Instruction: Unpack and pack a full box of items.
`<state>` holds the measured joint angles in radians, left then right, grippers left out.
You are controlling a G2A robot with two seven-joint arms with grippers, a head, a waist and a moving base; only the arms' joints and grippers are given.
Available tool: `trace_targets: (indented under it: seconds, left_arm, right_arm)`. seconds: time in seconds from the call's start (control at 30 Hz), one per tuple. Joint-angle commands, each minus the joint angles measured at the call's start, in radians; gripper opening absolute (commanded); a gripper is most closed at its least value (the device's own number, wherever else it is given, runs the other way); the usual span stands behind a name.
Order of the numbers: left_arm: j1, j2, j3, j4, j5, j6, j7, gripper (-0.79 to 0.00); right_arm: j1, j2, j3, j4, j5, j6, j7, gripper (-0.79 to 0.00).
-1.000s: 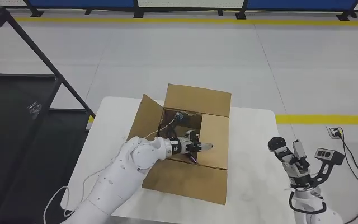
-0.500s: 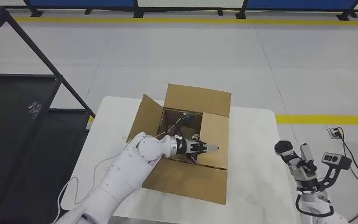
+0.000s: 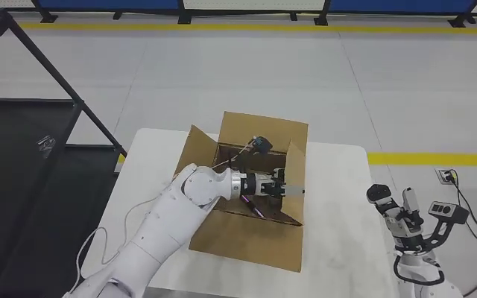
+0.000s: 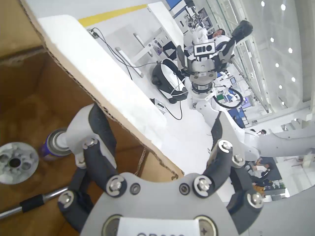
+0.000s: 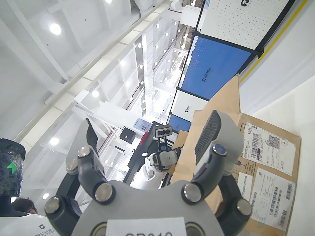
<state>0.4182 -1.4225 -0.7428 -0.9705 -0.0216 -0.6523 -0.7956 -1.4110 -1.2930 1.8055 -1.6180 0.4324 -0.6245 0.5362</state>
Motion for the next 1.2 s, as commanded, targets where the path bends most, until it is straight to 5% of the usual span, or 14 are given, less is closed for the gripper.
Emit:
trace_targets:
  seconds: [0.0,0.3,0.77,1.17]
  left_arm:
    - [-0.012,-0.015,0.024,0.005,0.013,-0.002,0.023,0.000]
    - [-0.102,-0.118,0.147,0.144,0.011,-0.033,0.131,0.000]
    - [-0.181,-0.296,0.277,0.427,-0.053,-0.023,0.112,0.000]
    - [-0.204,-0.387,0.297,0.585,-0.056,-0.013,0.071,0.000]
  right_arm:
    - [-0.004,0.001,0.013,0.000,0.015,-0.011,-0.009,0.000]
    - [-0.059,0.009,0.110,0.027,0.132,-0.070,-0.029,0.000]
    - [-0.094,0.013,0.170,0.083,0.179,-0.083,-0.038,0.000]
    - [-0.101,0.012,0.162,0.053,0.159,-0.080,-0.053,0.000]
